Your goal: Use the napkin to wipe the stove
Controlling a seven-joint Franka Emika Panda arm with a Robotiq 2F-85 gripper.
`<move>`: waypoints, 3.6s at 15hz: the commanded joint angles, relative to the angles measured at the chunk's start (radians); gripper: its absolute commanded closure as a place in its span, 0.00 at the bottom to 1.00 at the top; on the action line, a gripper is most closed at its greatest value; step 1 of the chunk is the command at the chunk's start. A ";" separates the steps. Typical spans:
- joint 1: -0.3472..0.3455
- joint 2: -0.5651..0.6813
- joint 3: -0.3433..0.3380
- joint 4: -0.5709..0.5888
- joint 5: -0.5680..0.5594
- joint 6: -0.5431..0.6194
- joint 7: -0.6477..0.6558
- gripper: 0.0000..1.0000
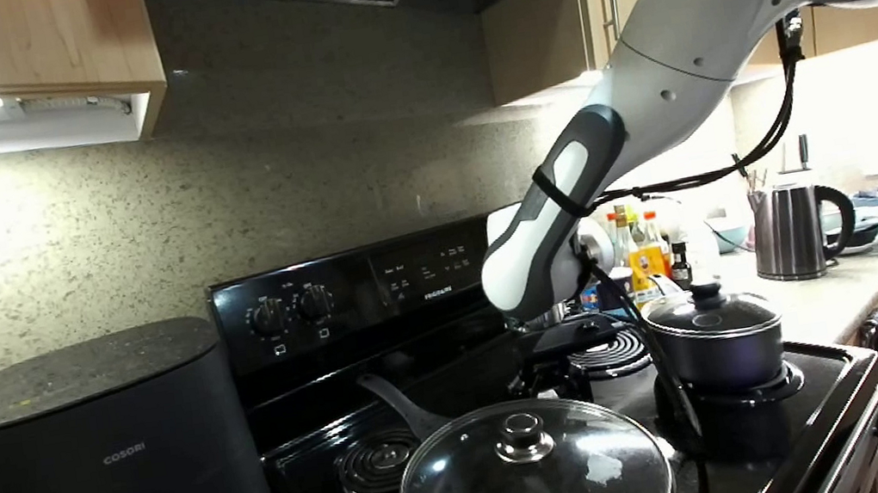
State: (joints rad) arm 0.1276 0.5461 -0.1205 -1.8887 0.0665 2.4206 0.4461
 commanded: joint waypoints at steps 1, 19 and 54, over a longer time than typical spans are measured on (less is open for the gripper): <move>-0.021 0.034 -0.046 0.005 -0.039 0.003 0.047 1.00; 0.000 -0.095 0.031 -0.136 -0.021 -0.044 0.015 1.00; -0.121 -0.385 0.083 -0.416 0.172 -0.396 0.051 1.00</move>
State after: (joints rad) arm 0.0178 0.1413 -0.0294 -2.3041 0.2300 2.0139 0.4949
